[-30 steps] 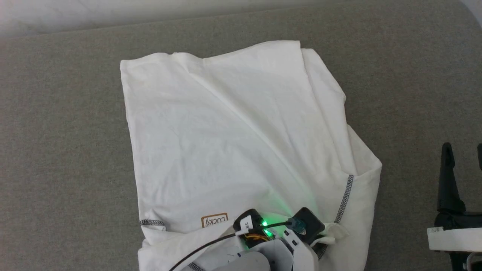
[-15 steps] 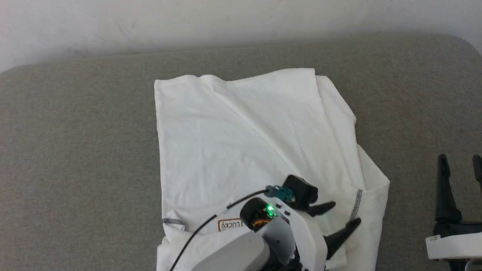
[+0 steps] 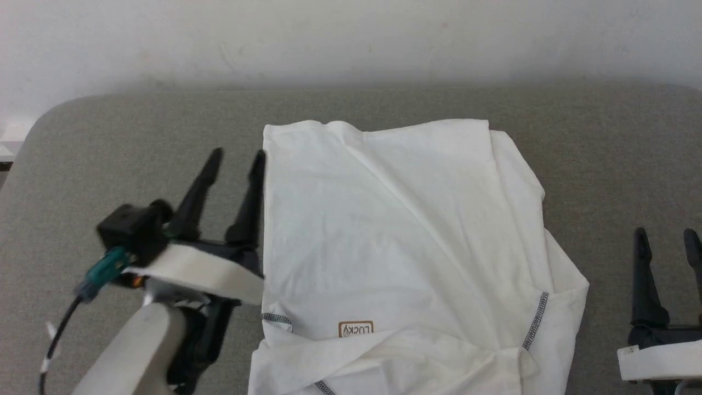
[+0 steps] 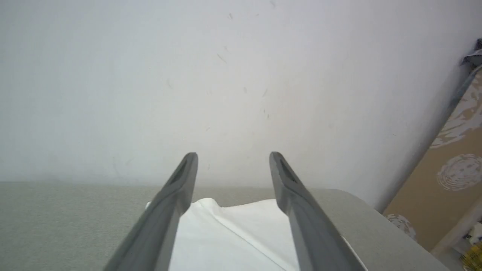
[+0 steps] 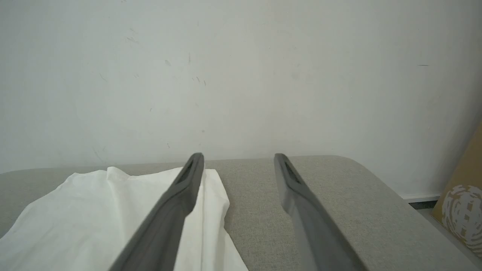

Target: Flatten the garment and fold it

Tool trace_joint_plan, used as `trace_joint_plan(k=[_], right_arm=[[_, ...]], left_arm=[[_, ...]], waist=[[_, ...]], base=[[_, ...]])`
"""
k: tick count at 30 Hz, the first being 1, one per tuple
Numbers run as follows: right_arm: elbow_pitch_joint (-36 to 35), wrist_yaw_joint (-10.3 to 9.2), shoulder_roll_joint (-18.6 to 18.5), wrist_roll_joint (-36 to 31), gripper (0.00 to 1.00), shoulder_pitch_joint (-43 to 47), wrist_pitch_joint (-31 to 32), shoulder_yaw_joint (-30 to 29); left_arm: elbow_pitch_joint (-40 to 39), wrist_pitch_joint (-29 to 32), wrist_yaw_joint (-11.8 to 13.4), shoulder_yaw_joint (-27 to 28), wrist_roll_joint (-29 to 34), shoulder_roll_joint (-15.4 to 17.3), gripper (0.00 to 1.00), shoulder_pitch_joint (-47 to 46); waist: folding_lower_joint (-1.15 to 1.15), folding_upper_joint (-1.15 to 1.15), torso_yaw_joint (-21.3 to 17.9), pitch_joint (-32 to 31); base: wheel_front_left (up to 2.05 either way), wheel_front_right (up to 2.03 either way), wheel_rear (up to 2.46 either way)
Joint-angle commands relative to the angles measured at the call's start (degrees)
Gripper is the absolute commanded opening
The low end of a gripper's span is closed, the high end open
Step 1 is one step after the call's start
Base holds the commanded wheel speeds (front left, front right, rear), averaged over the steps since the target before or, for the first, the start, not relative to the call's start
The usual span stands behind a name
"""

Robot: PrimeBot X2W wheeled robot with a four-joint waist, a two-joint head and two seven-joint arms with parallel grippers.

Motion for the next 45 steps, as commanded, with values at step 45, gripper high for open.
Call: trace_joint_plan(k=[45], right_arm=[[3.21, -0.06, -4.9, 0.67, 1.0, -27.77, 20.01, 3.9]], left_arm=[[-8.11, -5.57, -13.32, 29.48, 15.04, -15.22, 1.0, 26.48]], waist=[[0.01, 0.0, -0.2, 12.35]], base=[[0.0, 0.0, 0.0]])
